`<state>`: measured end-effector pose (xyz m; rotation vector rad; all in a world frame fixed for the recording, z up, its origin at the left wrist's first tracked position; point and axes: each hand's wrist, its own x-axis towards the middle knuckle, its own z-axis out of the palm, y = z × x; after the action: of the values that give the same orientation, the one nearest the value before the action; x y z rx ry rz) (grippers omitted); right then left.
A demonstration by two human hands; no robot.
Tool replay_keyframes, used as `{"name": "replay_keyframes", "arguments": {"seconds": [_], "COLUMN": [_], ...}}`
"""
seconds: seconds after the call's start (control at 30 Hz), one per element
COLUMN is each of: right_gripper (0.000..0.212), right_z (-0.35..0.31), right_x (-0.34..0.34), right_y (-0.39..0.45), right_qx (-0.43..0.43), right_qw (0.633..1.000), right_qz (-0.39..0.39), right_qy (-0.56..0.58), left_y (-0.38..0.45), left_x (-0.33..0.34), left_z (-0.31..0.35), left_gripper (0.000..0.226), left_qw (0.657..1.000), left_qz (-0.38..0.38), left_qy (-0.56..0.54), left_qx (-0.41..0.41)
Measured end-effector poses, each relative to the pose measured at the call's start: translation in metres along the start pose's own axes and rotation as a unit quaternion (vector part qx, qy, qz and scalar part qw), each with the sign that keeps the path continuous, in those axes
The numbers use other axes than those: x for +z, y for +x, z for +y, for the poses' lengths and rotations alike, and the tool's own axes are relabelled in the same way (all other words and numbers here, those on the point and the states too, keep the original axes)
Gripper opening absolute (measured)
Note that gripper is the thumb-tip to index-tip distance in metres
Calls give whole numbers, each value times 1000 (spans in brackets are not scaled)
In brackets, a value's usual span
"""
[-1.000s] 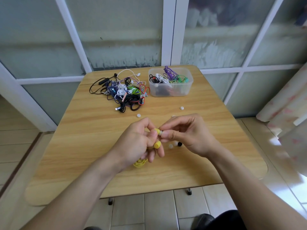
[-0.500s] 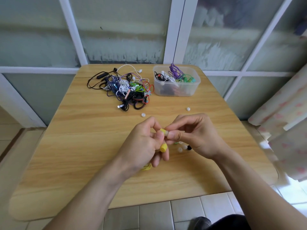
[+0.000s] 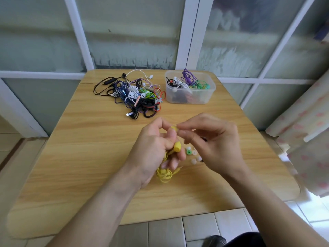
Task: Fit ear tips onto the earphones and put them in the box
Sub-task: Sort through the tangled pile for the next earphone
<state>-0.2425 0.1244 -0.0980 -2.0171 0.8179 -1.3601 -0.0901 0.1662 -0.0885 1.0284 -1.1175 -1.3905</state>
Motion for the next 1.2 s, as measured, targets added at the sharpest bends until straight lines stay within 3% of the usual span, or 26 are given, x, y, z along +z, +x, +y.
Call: {"name": "replay_keyframes", "arguments": {"seconds": [0.23,0.4,0.57,0.73,1.1,1.2], "right_gripper": [12,9,10,17,22,19], "right_z": [-13,-10,-9,-10,-12,1], "right_x": [2,0,2,-1,-6,-17], "right_y": [-1,-1,-1,1,1,5], "right_qx": [148,198,197,208,183,185], "right_qw": [968,958,956,947,967,979], "right_qz": [40,44,49,69,58,69], "right_qy": [197,204,213,233,165,54], "left_y": [4,5,7,11,10,11], "left_x": [8,6,3,0,-1,-4], "left_z": [-5,-7,-4,-1,2,1], "left_gripper": [9,3,26,15,14,16], "left_qw": [994,986,983,983,989,993], "left_qz": [48,52,69,75,41,43], "left_qy": [25,85,108,107,98,78], "left_qx": [95,133,134,131,100,82]}}
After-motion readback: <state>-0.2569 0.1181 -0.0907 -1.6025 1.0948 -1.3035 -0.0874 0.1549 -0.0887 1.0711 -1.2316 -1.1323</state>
